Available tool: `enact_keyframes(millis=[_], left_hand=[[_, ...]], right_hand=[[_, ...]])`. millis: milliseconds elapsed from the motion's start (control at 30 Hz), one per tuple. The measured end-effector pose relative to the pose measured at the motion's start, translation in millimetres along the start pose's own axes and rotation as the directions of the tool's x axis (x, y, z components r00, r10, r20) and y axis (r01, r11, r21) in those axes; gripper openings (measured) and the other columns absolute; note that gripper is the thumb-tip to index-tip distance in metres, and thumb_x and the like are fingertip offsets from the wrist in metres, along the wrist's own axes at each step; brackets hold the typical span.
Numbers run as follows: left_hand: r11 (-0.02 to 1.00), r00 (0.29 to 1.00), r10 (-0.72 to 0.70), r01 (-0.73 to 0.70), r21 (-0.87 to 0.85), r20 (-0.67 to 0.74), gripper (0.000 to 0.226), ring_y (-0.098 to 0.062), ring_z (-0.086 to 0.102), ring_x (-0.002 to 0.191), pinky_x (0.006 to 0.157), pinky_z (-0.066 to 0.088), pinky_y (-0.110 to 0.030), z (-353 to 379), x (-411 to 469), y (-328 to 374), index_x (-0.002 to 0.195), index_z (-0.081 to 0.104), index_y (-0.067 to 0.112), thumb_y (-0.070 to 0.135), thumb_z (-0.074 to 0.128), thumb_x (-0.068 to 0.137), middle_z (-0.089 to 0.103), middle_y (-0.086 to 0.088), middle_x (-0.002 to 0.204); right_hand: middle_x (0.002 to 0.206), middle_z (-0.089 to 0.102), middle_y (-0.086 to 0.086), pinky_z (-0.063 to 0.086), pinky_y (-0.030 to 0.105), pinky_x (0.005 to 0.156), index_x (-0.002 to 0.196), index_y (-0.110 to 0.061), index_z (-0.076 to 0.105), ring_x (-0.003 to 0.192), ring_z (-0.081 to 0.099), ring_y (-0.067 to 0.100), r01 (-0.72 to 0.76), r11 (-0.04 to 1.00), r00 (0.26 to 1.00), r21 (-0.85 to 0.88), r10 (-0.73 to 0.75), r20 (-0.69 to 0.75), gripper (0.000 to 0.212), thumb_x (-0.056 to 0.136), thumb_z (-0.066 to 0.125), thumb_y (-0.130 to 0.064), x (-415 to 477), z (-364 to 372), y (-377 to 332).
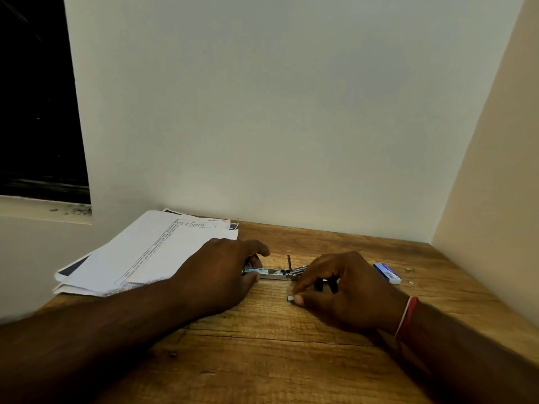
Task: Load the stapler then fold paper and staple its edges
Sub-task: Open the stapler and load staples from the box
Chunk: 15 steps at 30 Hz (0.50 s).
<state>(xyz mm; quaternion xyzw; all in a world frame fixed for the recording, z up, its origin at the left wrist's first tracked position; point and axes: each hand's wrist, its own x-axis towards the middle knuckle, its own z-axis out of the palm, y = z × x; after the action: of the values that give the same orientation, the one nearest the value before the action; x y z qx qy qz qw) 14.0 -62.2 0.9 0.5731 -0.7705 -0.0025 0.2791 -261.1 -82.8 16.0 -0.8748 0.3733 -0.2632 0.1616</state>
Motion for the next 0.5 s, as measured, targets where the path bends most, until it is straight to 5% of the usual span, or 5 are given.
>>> enact_keyframes(millis=[100,200,300,367,500], left_hand=[[1.000,1.000,-0.008,0.008,-0.004,0.001,0.043,-0.002,0.071,0.115,0.105,0.055,-0.029,1,0,0,0.142,0.066,0.045,0.036,0.078,0.102,0.080,0.025,0.118],[1.000,1.000,-0.015,0.015,0.005,-0.003,0.043,-0.004,0.071,0.115,0.107,0.057,-0.032,1,1,1,0.142,0.066,0.046,0.037,0.078,0.102,0.080,0.025,0.119],[1.000,1.000,-0.002,0.002,0.017,-0.009,0.048,-0.001,0.069,0.115,0.103,0.055,-0.026,0,1,4,0.146,0.062,0.047,0.041,0.078,0.102,0.077,0.025,0.126],[1.000,1.000,0.005,-0.005,0.009,-0.029,0.052,0.000,0.064,0.121,0.104,0.052,-0.025,-1,-1,6,0.149,0.061,0.047,0.045,0.079,0.101,0.072,0.027,0.133],[0.997,0.993,0.063,-0.067,-0.033,-0.104,0.056,-0.003,0.052,0.143,0.118,0.042,-0.025,0,-4,8,0.152,0.060,0.046,0.050,0.079,0.099,0.062,0.027,0.151]], right_hand=[[0.086,0.081,-0.023,0.053,0.014,0.067,0.095,-0.036,0.087,0.081,0.073,0.003,-0.060,0.998,0.963,-0.022,0.052,-0.265,0.014,0.083,0.092,-0.041,5,-13,15],[0.083,0.076,-0.021,0.062,0.029,0.080,0.098,-0.035,0.082,0.083,0.070,0.000,-0.382,0.911,0.816,-0.153,0.256,-0.519,0.026,0.080,0.092,-0.051,9,-39,46],[0.109,0.077,-0.011,0.059,0.041,0.100,0.116,-0.030,0.078,0.115,0.068,0.023,-0.641,0.668,0.756,-0.378,0.467,-0.459,0.058,0.075,0.085,-0.070,5,-60,75],[0.113,0.077,-0.003,0.059,0.041,0.100,0.109,-0.026,0.078,0.117,0.068,0.028,-0.679,0.520,0.727,-0.519,0.577,-0.372,0.062,0.073,0.077,-0.077,6,-61,83],[0.103,0.082,0.002,0.063,0.039,0.094,0.094,-0.024,0.082,0.101,0.075,0.026,-0.661,0.522,0.736,-0.539,0.589,-0.333,0.030,0.085,0.079,-0.053,9,-57,86]])
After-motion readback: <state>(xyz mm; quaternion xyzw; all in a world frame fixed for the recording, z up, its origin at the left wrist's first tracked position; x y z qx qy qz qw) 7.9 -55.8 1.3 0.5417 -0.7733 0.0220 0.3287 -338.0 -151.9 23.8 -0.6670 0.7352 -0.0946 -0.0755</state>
